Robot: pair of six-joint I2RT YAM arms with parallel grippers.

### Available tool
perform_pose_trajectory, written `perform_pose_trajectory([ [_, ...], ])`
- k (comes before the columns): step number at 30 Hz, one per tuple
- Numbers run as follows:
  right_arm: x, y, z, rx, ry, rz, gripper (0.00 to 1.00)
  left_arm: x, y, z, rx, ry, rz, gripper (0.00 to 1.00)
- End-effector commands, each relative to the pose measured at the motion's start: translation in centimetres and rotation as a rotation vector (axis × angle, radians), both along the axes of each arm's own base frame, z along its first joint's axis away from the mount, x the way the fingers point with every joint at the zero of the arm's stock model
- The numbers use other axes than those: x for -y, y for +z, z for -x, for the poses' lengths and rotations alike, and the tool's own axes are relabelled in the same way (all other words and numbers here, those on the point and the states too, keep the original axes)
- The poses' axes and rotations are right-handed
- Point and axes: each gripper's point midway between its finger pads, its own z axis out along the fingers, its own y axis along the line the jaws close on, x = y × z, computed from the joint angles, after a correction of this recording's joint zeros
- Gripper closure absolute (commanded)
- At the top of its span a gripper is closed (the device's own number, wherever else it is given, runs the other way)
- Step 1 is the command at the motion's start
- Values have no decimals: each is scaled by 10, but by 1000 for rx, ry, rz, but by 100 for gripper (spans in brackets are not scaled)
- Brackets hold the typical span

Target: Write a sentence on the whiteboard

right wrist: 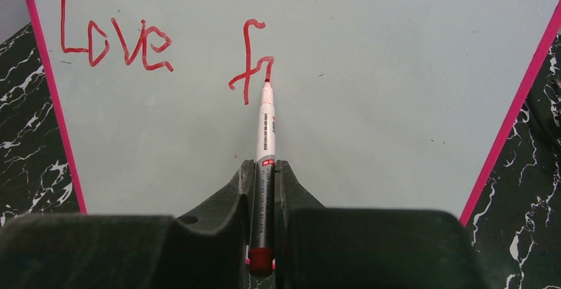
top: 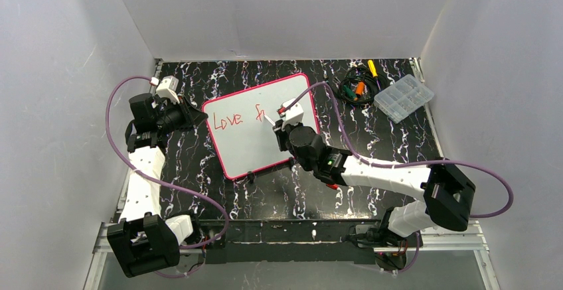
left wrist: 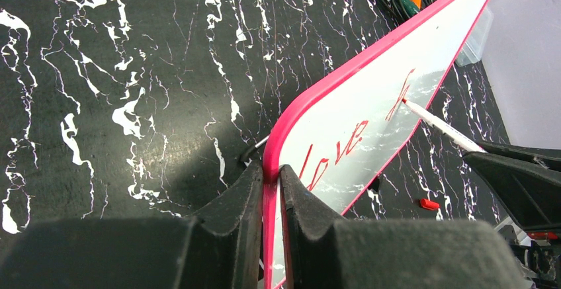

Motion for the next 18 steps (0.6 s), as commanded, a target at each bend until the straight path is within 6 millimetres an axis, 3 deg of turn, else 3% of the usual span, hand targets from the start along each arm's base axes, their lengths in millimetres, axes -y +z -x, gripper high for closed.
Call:
perform_pose_trajectory([
  [1, 6, 0, 2, -15, -7, -6, 99, 3, 0, 5, -2, -18, 2, 97],
  [11, 16, 40, 1, 73, -30, -85, 99, 3, 0, 5, -3, -17, 2, 97],
  [18, 6, 54, -8, 127, -41, -96, 99, 3, -1, 5, -5, -17, 4, 97],
])
